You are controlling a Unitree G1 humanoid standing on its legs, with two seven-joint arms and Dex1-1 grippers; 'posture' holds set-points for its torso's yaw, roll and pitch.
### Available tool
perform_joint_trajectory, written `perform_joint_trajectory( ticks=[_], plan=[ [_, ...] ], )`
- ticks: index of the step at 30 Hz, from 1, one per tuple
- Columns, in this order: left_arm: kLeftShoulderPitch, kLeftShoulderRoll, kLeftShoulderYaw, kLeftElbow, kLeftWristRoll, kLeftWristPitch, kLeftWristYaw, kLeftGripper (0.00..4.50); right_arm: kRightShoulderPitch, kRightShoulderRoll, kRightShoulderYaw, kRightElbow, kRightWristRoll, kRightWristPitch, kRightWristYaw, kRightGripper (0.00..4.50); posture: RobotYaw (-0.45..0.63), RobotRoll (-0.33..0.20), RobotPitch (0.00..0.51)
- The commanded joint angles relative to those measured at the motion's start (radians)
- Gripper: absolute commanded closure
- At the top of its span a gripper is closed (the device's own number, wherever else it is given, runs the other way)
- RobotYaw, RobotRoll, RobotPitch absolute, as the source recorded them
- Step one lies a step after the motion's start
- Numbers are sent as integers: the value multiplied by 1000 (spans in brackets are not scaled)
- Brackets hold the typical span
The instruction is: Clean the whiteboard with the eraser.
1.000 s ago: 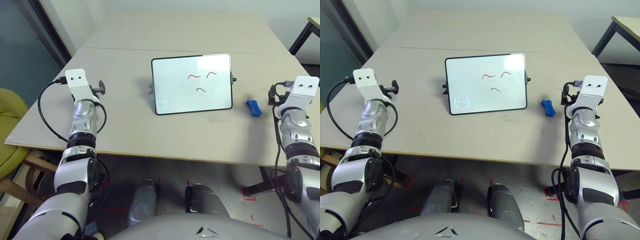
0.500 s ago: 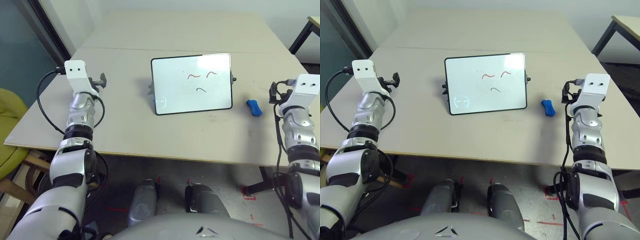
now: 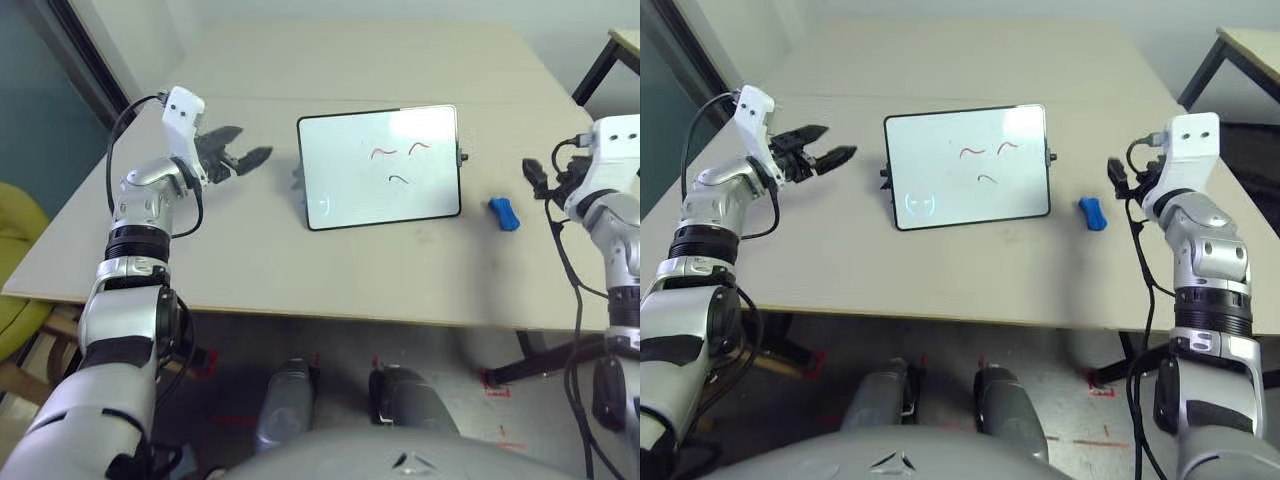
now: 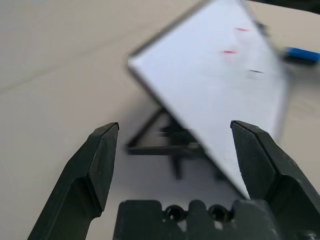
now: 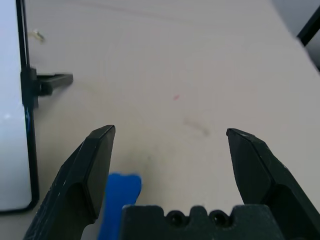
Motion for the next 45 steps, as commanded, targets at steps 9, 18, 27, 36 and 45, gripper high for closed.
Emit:
perform_joint_trajectory(
  ticks=[9, 18, 27, 36, 45],
  plan=[
    [19, 31, -84, -85, 0, 109, -118, 0, -60, -25, 123, 10, -3, 236, 82, 28, 101, 0, 68],
    [14, 26, -87, -79, 2, 91, -109, 0, -134, -27, 228, 227, -84, 168, 133, 28, 111, 0, 72],
    [20, 23, -77, -92, -9, 94, -100, 0, -163, -14, 241, 355, -119, 104, 172, 28, 117, 0, 69],
    [29, 22, -73, -106, -16, 96, -93, 0, -175, 1, 236, 411, -134, 83, 187, 675, 121, 0, 73],
    [34, 19, -71, -107, -20, 93, -86, 0, -161, 1, 225, 323, -128, 84, 187, 3936, 121, 0, 75]
  ],
)
